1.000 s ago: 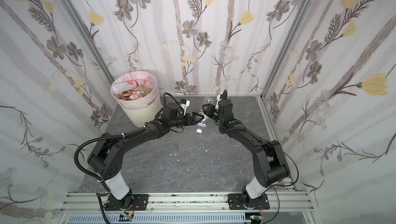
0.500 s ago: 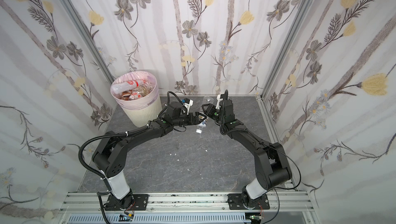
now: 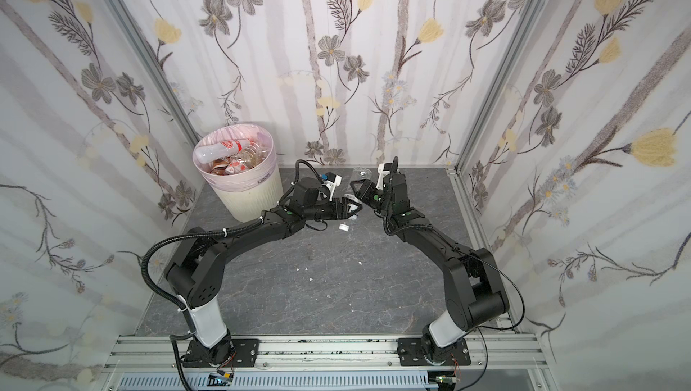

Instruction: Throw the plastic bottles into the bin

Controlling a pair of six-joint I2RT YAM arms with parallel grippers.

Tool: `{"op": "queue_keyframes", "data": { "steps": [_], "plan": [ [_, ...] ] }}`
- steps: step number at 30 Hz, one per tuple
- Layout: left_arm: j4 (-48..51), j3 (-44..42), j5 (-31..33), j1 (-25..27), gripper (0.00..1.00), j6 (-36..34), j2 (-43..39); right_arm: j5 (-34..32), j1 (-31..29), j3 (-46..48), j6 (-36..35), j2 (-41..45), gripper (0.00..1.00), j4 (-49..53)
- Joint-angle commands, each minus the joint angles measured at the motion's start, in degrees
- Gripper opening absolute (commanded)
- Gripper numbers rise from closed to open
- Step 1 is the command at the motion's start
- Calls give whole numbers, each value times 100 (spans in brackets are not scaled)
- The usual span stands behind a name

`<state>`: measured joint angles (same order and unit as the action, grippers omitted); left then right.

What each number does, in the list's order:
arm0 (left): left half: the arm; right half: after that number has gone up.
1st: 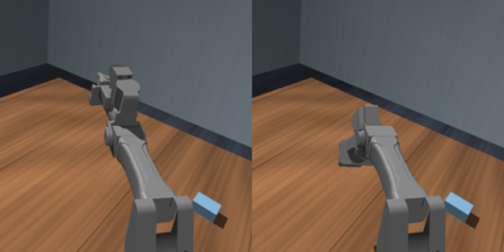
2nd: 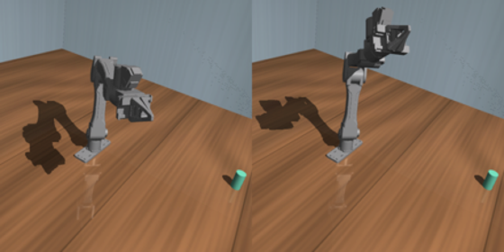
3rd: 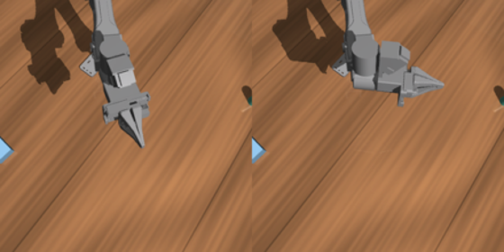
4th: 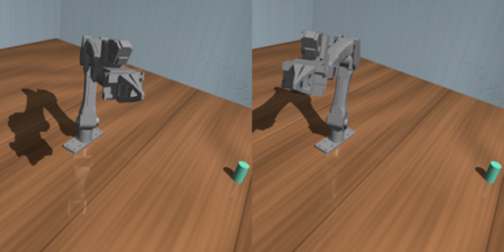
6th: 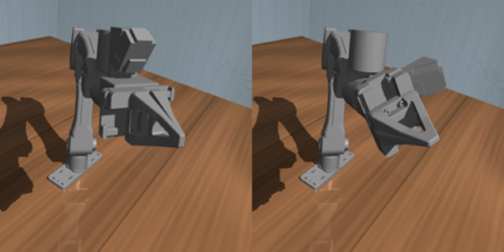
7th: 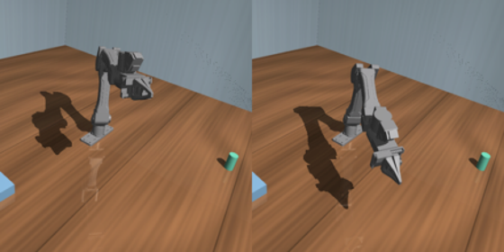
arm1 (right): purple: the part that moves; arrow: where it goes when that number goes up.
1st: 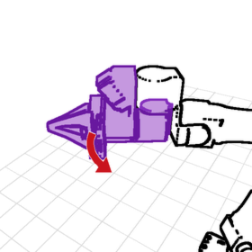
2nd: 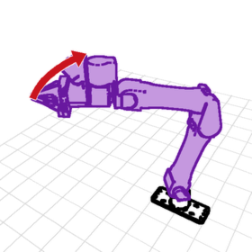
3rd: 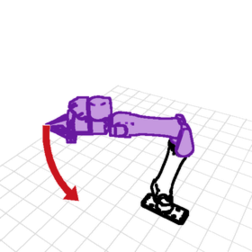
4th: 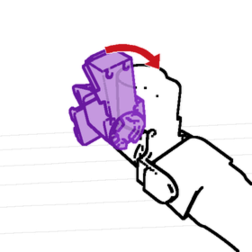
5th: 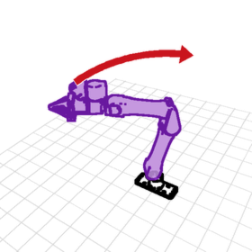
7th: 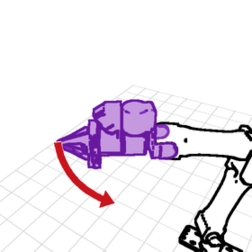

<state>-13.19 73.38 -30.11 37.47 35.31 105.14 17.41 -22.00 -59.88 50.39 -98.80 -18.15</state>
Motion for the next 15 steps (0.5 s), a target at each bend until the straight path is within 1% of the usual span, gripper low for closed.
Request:
{"op": "queue_keyframes", "data": {
  "steps": [1, 5, 7, 11, 13, 15],
  "plan": [
    [98, 35, 193, -6, 62, 7, 9, 114, -2, -15, 102, 10, 52, -400],
    [106, 31, 233, -13, 61, -13, -29, 131, 16, -11, 107, 29, 56, -396],
    [113, 6, 266, -19, 61, -6, -44, 156, 41, 2, 103, 53, 61, -395],
    [171, -41, 443, -83, 61, -37, -120, 222, 187, 87, 102, 240, 74, -396],
    [270, -59, 606, -158, 61, -87, -184, 283, 319, 163, 94, 389, 79, -415],
    [542, -3, 848, -256, 60, -188, -269, 396, 495, 249, 76, 571, 87, -423]
  ]
}}
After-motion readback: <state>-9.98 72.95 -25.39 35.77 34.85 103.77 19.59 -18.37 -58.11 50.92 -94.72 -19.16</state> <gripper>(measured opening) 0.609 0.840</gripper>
